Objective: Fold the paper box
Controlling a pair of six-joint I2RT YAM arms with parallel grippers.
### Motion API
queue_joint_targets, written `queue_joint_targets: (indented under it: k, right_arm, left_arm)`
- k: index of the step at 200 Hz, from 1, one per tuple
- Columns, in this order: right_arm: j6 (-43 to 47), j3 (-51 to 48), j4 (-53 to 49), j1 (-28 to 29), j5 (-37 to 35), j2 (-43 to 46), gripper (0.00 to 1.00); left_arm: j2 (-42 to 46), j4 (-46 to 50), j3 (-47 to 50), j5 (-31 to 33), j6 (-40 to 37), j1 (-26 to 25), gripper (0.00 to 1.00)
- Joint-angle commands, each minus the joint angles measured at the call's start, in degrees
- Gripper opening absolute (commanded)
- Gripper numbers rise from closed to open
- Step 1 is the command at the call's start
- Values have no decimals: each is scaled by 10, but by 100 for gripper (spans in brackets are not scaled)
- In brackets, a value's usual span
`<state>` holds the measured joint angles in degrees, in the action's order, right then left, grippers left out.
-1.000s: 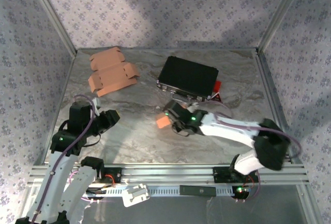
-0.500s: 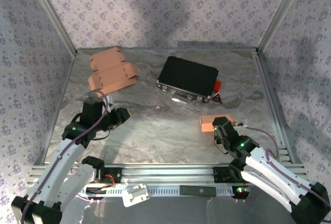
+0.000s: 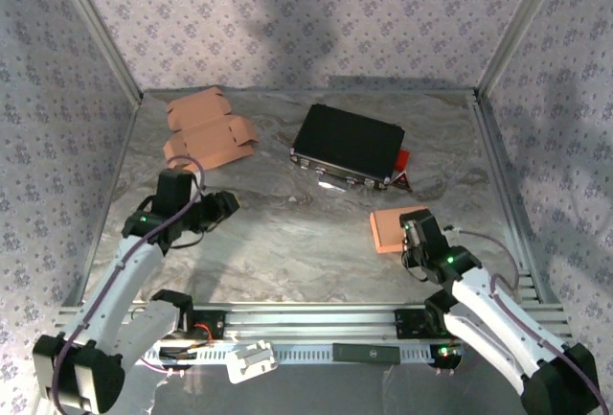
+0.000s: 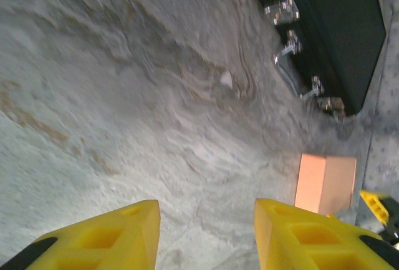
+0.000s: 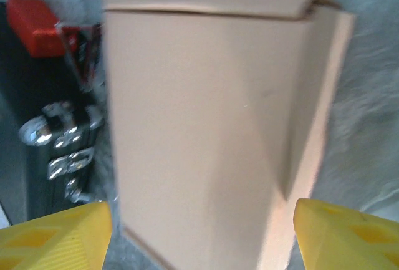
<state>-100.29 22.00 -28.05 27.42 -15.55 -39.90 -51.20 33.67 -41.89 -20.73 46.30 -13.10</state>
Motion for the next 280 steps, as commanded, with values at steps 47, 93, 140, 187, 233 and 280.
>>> queue_joint_targets:
  k: [47,93,140,187,233,280]
  right_arm:
    - [195,125,17,40,-5,-58,75]
    - [300,157,80,49,25,-118,72]
    - [359,169,148,52,62,-166,70]
    - [372,156,215,47,114,-205,69]
    - [391,154,227,33,144,-201,69]
    - [392,142,230,16,157,-190,68]
  left_arm:
    - [-69,-122,-3,-50,75,147,46]
    - [-227,-264,-16,-125,139,270,46]
    - [-349,-474,3,-69,245,281,46]
    - [-457,-580,0,-28,284,292,43]
    - [-511,-657,-1,-11,295,293,38]
    - [-537,-679,-12,-2,284,293,36]
